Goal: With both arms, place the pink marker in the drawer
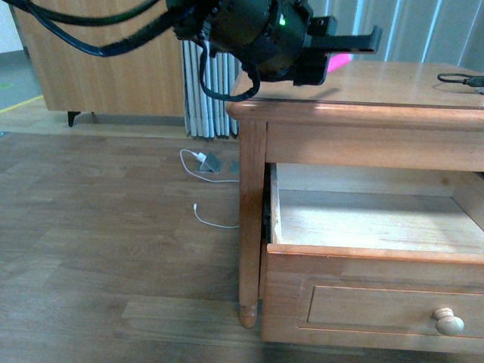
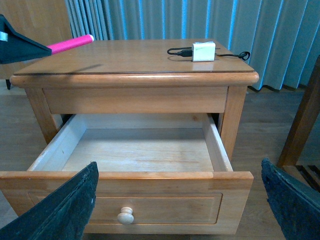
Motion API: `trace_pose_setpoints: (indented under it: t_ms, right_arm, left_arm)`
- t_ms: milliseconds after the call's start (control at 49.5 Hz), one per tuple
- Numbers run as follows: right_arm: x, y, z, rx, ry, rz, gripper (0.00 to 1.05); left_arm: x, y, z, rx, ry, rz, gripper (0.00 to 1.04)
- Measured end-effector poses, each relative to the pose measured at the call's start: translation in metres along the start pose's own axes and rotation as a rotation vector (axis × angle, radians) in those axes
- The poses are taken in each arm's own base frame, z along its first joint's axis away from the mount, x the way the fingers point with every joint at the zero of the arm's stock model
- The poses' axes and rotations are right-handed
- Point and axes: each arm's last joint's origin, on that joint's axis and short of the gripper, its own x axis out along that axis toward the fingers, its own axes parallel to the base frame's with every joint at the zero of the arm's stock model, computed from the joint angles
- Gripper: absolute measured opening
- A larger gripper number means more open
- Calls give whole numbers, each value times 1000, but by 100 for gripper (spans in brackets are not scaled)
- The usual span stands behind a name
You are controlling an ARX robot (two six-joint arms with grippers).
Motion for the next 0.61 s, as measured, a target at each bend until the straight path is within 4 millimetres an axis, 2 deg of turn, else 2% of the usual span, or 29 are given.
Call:
trace_pose_setpoints:
  t_ms: [101, 243, 384, 606]
  right_arm:
    - [0, 0, 0, 0, 0, 0, 96]
    - [0, 0, 0, 0, 0, 0, 96]
    - [0, 0, 0, 0, 0, 0, 96]
    - [0, 0, 0, 0, 0, 0, 96]
  left_arm:
    - [-16, -11, -4, 43, 13, -78, 14]
    - [-18, -20, -22, 80, 74, -155, 14]
    - [-7, -28, -43, 101, 139, -156, 14]
    - [30, -42, -78, 101, 220, -156, 14]
